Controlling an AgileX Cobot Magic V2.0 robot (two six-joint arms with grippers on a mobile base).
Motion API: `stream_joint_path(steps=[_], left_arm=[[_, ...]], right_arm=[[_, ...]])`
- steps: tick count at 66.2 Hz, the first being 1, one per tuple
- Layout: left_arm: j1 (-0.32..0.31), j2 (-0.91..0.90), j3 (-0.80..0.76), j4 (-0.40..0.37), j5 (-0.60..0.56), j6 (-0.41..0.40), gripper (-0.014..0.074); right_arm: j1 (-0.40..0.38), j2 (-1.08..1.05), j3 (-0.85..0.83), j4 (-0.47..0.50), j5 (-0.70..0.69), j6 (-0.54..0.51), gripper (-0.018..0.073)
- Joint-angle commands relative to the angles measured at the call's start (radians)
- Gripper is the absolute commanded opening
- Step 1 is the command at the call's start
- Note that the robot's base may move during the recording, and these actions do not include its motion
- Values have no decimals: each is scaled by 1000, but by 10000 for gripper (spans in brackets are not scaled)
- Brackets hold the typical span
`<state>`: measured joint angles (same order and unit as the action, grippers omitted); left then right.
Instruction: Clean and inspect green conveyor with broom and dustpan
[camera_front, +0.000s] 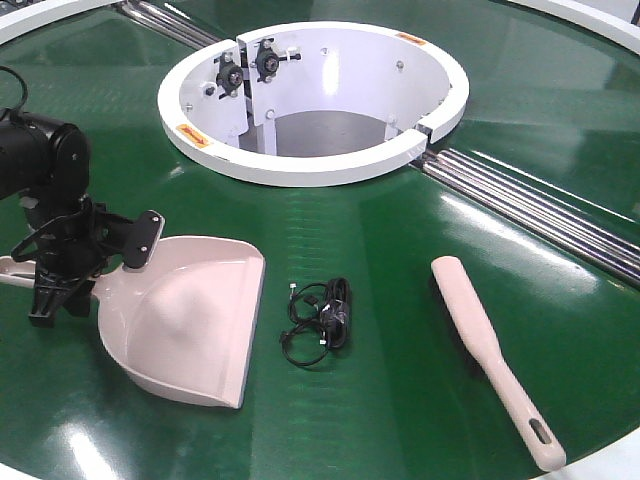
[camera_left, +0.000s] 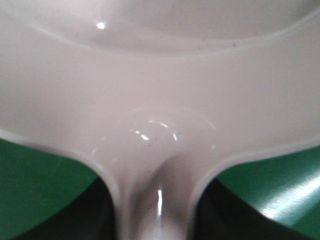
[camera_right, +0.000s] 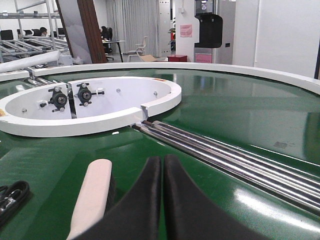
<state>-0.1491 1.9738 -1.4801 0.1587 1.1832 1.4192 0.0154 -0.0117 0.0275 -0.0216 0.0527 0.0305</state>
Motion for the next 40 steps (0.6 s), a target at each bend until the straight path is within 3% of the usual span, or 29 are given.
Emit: stream_joint_path(steps=[1,13,19,25,40], left_arm=[[-5,-71,-28,2,20,-6,-9],[-6,-116,-28,1,36,-18,-8],[-16,-131,-29,11,34,-90,-8],[-41,-131,-29,21,34,-141,-8],[-114,-125,-30,29,36,-168,-8]], right_arm=[[-2,-11,4,-4,-77,0,-9],[-2,-11,4,-4,-77,0,-9],[-2,-11,4,-4,-77,0,-9],[-2,-11,4,-4,-77,0,-9],[-2,-11,4,-4,-78,0,-9]])
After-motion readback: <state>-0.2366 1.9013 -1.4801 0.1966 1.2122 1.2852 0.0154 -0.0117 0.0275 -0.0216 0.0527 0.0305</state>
